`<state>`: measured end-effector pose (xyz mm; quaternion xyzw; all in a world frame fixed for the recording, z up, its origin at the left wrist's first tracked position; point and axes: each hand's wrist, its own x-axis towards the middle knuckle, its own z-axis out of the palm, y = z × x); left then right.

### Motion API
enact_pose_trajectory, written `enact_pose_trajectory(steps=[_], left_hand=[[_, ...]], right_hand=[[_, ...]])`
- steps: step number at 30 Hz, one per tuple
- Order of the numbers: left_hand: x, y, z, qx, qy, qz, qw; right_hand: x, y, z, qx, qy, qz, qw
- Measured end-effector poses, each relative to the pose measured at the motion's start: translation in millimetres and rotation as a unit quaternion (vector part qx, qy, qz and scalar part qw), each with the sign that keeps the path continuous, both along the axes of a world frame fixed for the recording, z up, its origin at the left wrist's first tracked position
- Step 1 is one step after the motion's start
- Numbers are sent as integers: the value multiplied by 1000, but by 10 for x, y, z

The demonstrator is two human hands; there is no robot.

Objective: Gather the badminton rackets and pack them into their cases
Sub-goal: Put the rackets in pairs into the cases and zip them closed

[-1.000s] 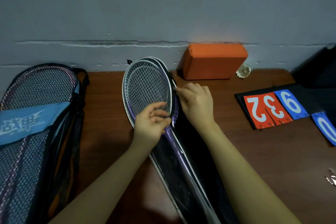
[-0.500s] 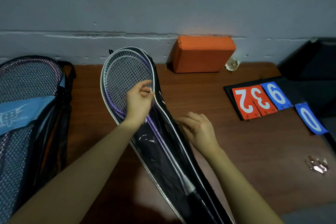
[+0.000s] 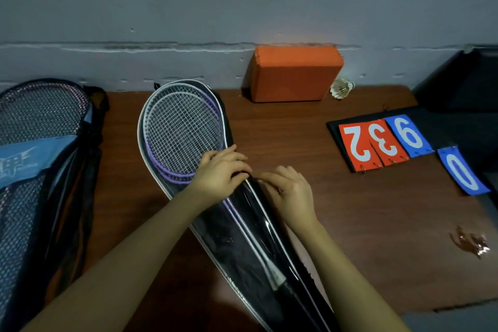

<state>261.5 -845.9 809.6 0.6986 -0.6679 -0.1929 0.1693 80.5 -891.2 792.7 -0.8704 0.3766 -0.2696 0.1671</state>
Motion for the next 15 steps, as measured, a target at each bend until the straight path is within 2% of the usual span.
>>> enact_pose_trajectory(steps=[5, 11, 15], left_hand=[[-144, -52, -185, -36, -47, 30, 998], [-274, -214, -449, -76, -26, 166, 983], [-366, -260, -512, -80, -8, 222, 972]], right_hand=[[-173, 23, -118, 31, 1, 4, 1000], [-744, -37, -218, 148, 7, 6, 989], [-1089, -40, -275, 214, 6, 4, 977]])
